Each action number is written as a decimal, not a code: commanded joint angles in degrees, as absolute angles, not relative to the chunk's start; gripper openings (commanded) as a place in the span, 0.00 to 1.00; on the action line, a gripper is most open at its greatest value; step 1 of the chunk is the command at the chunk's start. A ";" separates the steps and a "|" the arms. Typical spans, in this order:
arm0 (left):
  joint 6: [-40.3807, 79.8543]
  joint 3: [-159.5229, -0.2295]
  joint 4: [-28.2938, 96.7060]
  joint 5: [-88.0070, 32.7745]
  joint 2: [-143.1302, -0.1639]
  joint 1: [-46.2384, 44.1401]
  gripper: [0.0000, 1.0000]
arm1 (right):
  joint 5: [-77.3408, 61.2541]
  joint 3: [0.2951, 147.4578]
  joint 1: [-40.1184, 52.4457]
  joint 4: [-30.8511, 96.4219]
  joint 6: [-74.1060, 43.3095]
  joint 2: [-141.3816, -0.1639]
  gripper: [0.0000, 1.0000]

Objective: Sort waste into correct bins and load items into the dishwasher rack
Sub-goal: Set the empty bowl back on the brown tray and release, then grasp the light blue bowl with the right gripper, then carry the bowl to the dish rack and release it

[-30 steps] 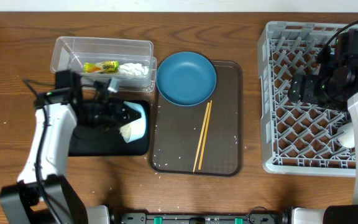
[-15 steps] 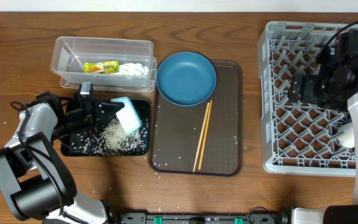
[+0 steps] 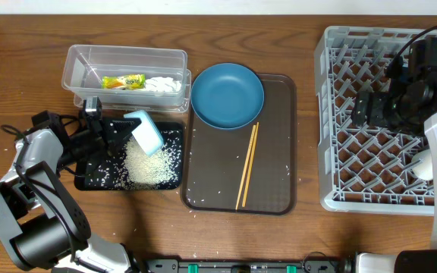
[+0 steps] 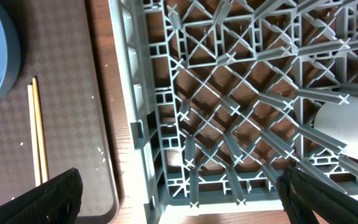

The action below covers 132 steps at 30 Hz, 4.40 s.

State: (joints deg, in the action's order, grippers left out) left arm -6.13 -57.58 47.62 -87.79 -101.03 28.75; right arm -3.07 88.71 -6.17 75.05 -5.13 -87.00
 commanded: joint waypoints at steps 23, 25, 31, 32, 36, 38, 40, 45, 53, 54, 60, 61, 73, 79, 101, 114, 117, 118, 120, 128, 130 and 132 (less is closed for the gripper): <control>-10.87 -58.04 50.65 -90.11 -98.52 28.56 0.06 | -2.79 88.38 -5.98 75.61 -4.16 -87.02 0.99; -13.39 -58.04 52.88 -89.34 -96.82 26.59 0.06 | -2.79 88.38 -5.98 75.61 -4.19 -87.02 0.98; -12.73 -58.04 53.43 -71.88 -88.47 12.62 0.06 | -2.79 88.38 -5.98 75.50 -4.19 -87.02 0.98; -12.12 -58.04 53.21 -68.29 -87.42 9.50 0.06 | -2.79 88.38 -5.98 75.48 -4.19 -87.02 0.99; -4.71 -58.02 48.38 -52.88 -86.32 -4.08 0.06 | -2.79 88.38 -5.98 75.46 -4.19 -87.02 0.99; -0.82 -58.02 45.15 -45.32 -86.61 -11.00 0.07 | -2.79 88.38 -5.98 75.50 -4.19 -87.02 0.99; 2.81 -58.02 41.95 -39.07 -86.85 -17.50 0.06 | -2.79 88.38 -5.98 75.50 -4.19 -87.02 0.99; 9.17 -58.02 34.06 -26.79 -87.77 -30.39 0.06 | -2.83 88.38 -5.98 75.50 -4.19 -87.02 0.99; 15.38 -58.02 27.33 -16.86 -90.63 -41.25 0.07 | -4.27 88.38 -5.96 75.26 -4.19 -87.02 0.99; 15.38 -58.02 26.20 -16.86 -90.87 -41.95 0.07 | -4.82 88.38 -5.96 75.22 -4.19 -87.02 0.99; 15.35 -58.02 22.31 -15.53 -91.11 -43.68 0.26 | -4.99 88.38 -5.93 75.29 -4.19 -87.02 0.99; 15.35 -58.02 22.39 -14.37 -91.11 -43.68 0.36 | -4.99 88.38 -5.93 75.31 -4.19 -87.02 0.99; 15.35 -58.08 34.02 -12.34 -82.91 -36.97 0.56 | -20.45 88.38 -4.67 67.66 -2.26 -87.02 0.99; 15.35 -58.08 41.23 -12.34 -71.24 -27.09 0.59 | -21.23 88.38 2.70 64.88 -2.28 -88.64 0.98; 15.35 -58.06 50.48 -12.36 -64.20 -7.55 0.67 | -13.52 88.36 23.14 69.84 -4.64 -117.73 0.49; 15.35 -58.06 50.50 -12.38 -64.31 -7.57 0.67 | -3.99 89.25 20.67 70.04 -5.76 -111.98 0.01; 15.35 -58.06 50.48 -12.38 -64.31 -7.57 0.67 | 0.95 89.25 17.91 69.23 -5.76 -104.51 0.01; 15.35 -58.06 50.48 -12.38 -64.31 -7.57 0.68 | 2.96 89.25 16.84 68.55 -5.76 -101.71 0.01; 15.35 -58.08 50.48 -12.38 -64.31 -7.57 0.68 | 7.14 89.25 14.68 66.63 -5.76 -96.79 0.01; 15.35 -58.06 50.48 -12.38 -64.31 -7.57 0.68 | 27.49 89.25 4.49 55.83 -5.67 -85.36 0.01; 15.35 -58.06 50.50 -12.40 -64.31 -7.57 0.68 | 33.76 89.23 1.74 52.77 -5.69 -85.12 0.01; 15.35 -58.06 50.50 -12.43 -64.31 -7.57 0.68 | 41.17 89.23 -1.10 49.19 -5.69 -85.69 0.01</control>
